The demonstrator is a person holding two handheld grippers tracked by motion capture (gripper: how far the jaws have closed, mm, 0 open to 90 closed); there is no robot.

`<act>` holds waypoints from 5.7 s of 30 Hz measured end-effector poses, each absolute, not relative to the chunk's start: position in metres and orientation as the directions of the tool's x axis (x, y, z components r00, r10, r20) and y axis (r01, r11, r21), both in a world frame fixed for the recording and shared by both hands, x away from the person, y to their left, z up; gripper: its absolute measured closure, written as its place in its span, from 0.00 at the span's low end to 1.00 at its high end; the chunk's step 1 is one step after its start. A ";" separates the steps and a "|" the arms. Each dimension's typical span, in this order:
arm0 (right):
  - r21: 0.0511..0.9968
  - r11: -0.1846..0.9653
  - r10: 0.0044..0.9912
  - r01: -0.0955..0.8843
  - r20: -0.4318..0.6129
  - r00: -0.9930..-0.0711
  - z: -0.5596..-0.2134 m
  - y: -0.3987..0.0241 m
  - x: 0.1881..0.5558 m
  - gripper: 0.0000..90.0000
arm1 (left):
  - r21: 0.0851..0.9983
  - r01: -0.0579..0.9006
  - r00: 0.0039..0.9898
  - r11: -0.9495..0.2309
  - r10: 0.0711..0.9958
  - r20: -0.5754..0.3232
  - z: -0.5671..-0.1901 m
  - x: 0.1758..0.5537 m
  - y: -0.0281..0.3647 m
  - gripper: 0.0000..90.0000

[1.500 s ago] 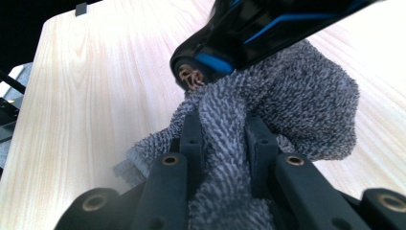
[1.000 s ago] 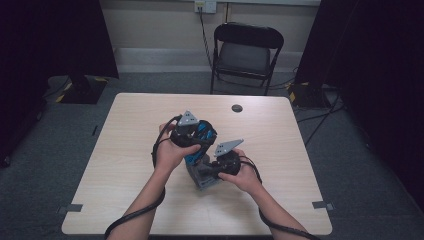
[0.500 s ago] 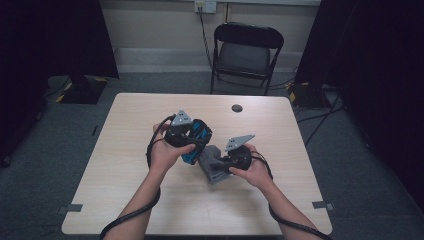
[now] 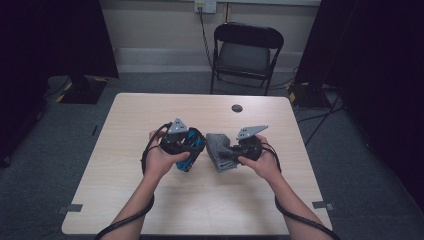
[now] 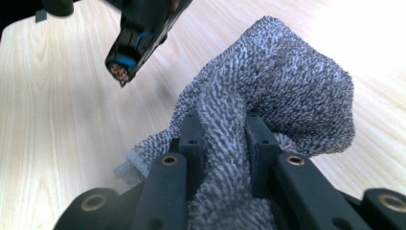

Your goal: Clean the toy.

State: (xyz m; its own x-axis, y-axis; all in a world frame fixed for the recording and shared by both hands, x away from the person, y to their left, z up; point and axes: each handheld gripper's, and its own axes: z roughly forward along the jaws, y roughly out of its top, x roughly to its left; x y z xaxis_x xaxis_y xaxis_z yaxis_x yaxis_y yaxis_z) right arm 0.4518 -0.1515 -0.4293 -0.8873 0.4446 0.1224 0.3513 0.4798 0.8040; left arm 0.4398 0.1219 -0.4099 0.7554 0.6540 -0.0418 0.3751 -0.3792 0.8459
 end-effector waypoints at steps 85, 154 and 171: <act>0.769 0.555 0.333 0.317 0.144 -0.932 -0.462 -0.122 0.431 0.82 | 0.839 0.429 0.689 -0.335 0.722 -0.065 -0.400 0.448 0.146 0.28; 0.740 0.434 0.666 0.513 0.119 -0.736 -0.484 -0.234 0.464 0.69 | 0.694 0.617 0.568 -0.371 0.821 -0.066 -0.494 0.482 0.169 0.28; 0.779 0.370 0.705 0.506 0.120 -0.699 -0.473 -0.236 0.460 0.37 | 0.713 0.596 0.564 -0.368 0.824 -0.046 -0.479 0.474 0.173 0.22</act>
